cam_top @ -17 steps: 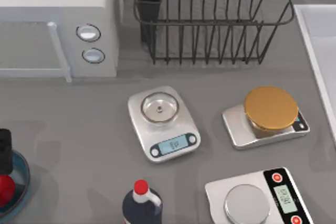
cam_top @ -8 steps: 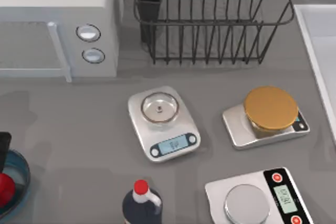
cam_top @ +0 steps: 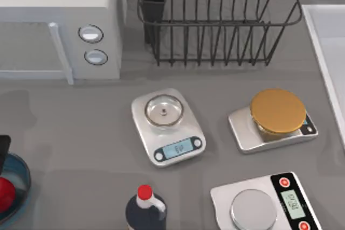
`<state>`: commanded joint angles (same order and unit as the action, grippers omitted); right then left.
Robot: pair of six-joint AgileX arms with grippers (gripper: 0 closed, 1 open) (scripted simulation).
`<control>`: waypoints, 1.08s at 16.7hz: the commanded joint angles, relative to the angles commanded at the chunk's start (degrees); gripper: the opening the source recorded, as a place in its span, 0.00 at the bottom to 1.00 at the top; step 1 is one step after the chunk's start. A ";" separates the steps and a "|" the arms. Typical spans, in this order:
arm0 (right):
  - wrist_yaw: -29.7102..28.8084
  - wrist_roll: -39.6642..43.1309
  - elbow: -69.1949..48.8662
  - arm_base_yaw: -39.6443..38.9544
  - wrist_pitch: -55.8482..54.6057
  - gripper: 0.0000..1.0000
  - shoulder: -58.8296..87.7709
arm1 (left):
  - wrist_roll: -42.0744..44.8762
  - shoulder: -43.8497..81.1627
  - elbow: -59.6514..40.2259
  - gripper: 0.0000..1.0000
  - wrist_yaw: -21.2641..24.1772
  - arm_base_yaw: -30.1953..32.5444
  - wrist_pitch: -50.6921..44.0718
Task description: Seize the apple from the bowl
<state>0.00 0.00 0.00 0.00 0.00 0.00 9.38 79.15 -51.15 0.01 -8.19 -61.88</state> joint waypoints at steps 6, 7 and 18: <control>0.00 0.00 0.00 0.00 0.00 1.00 0.00 | 0.21 4.96 7.02 1.00 -0.01 -0.25 12.43; 0.00 0.00 0.00 0.00 0.00 1.00 0.00 | 0.26 6.07 8.59 1.00 -0.01 -0.30 15.37; 0.00 0.00 0.00 0.00 0.00 1.00 0.00 | 0.41 9.37 12.94 0.77 -0.01 -0.48 22.19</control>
<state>0.00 0.00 0.00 0.00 0.00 0.00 9.79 88.52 -38.21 0.00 -8.67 -39.69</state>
